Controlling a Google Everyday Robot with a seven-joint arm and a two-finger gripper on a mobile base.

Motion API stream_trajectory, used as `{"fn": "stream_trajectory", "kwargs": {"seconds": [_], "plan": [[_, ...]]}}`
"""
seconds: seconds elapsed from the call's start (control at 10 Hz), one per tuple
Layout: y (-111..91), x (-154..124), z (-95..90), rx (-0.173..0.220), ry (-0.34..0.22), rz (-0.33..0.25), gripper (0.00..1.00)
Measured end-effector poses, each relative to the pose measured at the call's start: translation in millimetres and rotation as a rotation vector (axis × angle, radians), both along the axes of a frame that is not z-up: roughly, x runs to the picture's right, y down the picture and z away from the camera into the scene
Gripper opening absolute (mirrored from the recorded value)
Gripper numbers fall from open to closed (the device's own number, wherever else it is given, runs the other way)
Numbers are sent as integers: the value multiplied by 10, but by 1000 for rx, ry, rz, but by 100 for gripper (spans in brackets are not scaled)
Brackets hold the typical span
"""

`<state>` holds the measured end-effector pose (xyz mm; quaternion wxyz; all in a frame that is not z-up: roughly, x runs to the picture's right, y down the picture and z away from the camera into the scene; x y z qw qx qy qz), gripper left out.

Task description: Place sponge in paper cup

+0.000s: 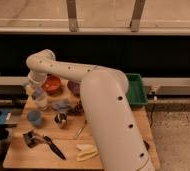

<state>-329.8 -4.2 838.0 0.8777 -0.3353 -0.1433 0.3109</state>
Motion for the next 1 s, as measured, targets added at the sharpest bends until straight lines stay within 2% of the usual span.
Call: {"fn": "stream_trajectory", "kwargs": {"seconds": [0.1, 0.4, 0.5, 0.6, 1.0], "plan": [[0, 12, 21, -1, 0, 6, 40], [22, 60, 75, -9, -3, 25, 70], [19, 84, 83, -10, -3, 30, 77], [25, 92, 87, -12, -3, 33, 80], [44, 62, 84, -16, -9, 37, 80]]}}
